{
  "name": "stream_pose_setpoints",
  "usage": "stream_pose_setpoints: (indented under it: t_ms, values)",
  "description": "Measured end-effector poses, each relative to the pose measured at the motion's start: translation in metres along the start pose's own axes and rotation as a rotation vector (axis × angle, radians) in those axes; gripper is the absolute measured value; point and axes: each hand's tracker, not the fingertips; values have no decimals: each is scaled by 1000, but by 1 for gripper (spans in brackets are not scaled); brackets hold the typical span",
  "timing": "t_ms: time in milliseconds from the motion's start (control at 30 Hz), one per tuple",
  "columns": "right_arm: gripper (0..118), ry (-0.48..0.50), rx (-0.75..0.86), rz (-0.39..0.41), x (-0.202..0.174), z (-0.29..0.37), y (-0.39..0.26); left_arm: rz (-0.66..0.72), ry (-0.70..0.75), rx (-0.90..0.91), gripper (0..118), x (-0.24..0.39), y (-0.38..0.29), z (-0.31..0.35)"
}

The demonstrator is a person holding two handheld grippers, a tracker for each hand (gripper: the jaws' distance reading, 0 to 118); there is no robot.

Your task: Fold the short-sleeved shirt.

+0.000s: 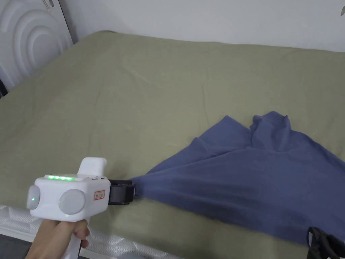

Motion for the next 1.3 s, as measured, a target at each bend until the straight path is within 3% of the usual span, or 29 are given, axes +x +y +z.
stream_pose_setpoints:
  t_ms: [200,267,300,400,433,567,633,667,700,733,767,800,833,900,1033,1233,1300]
  values:
    - [4,20,-40,13,1,-13,-3,-18,2,-81,118,14,12,-33]
    - [4,22,-53,13,3,-18,-4,-34,6,-98,111,21,11,-35]
    - [4,20,-59,13,5,-20,-3,-33,9,-101,102,23,11,-34]
    - [4,14,-69,3,17,-30,3,-35,-51,-88,24,30,9,-24]
    - [4,15,-82,-10,24,-35,7,-48,-110,-85,4,34,9,-20]
    - [4,-30,-110,-43,57,-74,34,-110,-45,-57,4,47,8,-15]
    - [6,-73,-126,4,74,-102,54,-92,-49,-59,4,46,7,-16]
    - [20,-93,-150,32,84,-122,68,-79,-52,-60,4,44,6,-18]
    - [56,-94,-166,27,95,-143,83,-74,-58,-61,4,40,7,-21]
    - [112,-81,-175,19,104,-162,96,-69,-62,-62,4,39,6,-22]
    - [117,-81,-216,28,112,-185,109,-62,-65,-62,4,37,6,-23]
    - [110,-80,-267,29,120,-213,122,-48,-71,-68,4,36,5,-24]
    - [110,-100,-191,56,122,-221,139,-31,-79,-69,4,36,6,-24]
    - [110,-83,-298,105,122,-260,163,-16,-81,-72,4,35,6,-24]
    - [110,-77,-364,139,136,-337,179,-17,-84,-83,4,34,8,-25]
    - [101,-85,-513,226,122,-375,172,-24,-90,-98,4,34,10,-26]
    - [97,-66,-504,137,123,-365,175,-27,-90,-102,4,35,10,-27]
